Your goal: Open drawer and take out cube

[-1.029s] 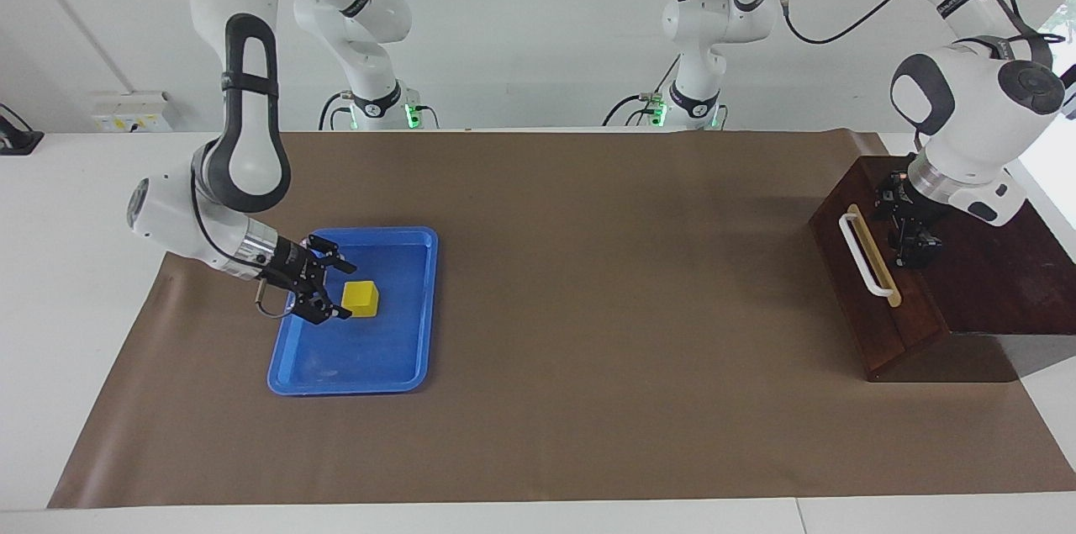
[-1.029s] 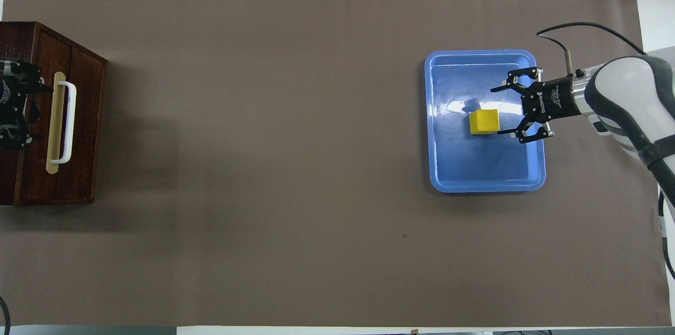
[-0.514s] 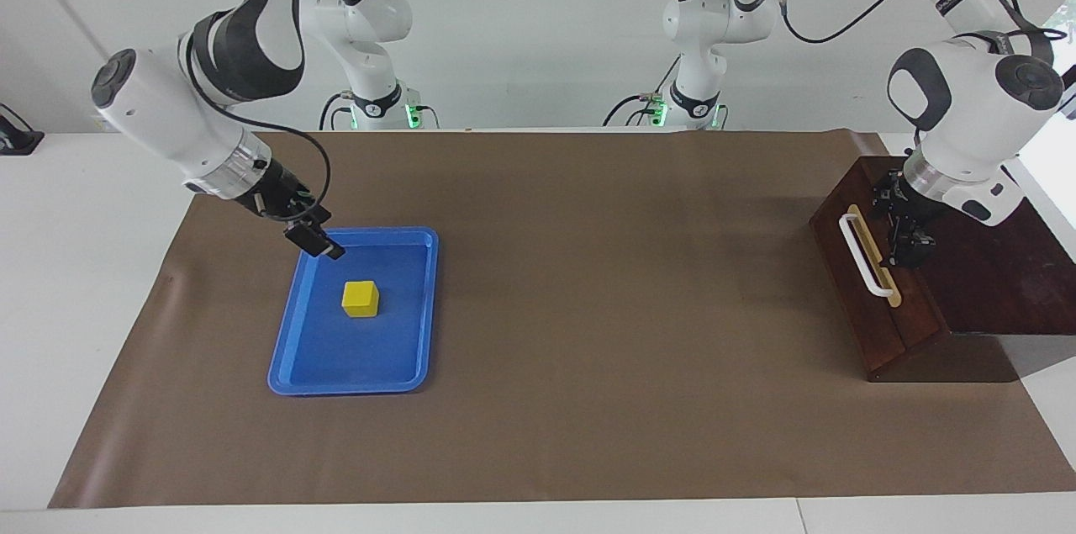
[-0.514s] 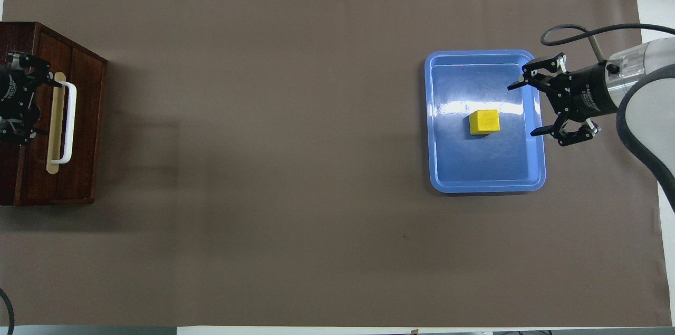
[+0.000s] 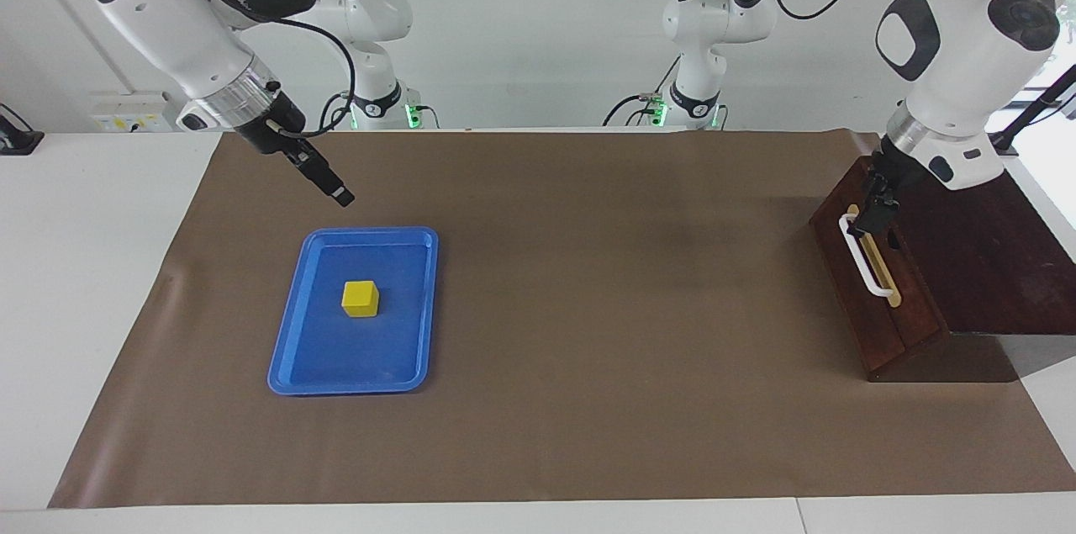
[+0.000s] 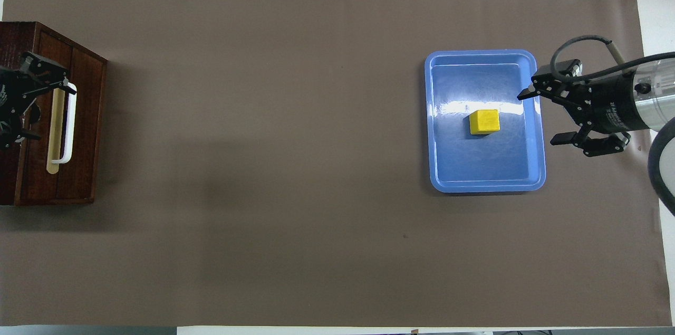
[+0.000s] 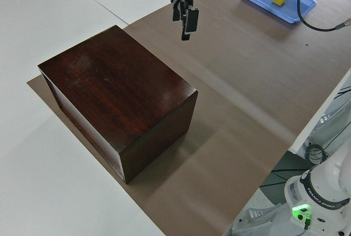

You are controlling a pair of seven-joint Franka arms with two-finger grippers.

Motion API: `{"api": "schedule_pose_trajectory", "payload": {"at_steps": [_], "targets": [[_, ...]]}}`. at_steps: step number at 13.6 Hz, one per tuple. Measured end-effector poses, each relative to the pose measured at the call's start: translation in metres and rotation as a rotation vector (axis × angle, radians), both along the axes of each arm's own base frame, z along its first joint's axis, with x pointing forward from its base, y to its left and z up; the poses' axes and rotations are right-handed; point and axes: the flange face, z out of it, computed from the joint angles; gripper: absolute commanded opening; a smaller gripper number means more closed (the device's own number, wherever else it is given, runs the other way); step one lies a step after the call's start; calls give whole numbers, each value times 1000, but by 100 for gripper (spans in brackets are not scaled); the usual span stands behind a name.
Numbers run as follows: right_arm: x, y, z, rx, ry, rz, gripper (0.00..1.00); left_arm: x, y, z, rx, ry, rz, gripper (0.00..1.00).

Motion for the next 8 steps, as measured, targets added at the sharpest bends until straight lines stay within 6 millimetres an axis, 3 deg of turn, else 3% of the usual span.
{"api": "schedule_pose_trajectory", "payload": {"at_steps": [4, 8], "targets": [[-6, 1, -5, -109, -20, 322, 100, -13, -35, 4, -30, 62, -349, 100], [-7, -4, -5, -218, -55, 626, 100, -22, -42, 3, -58, 118, -591, 100]]}}
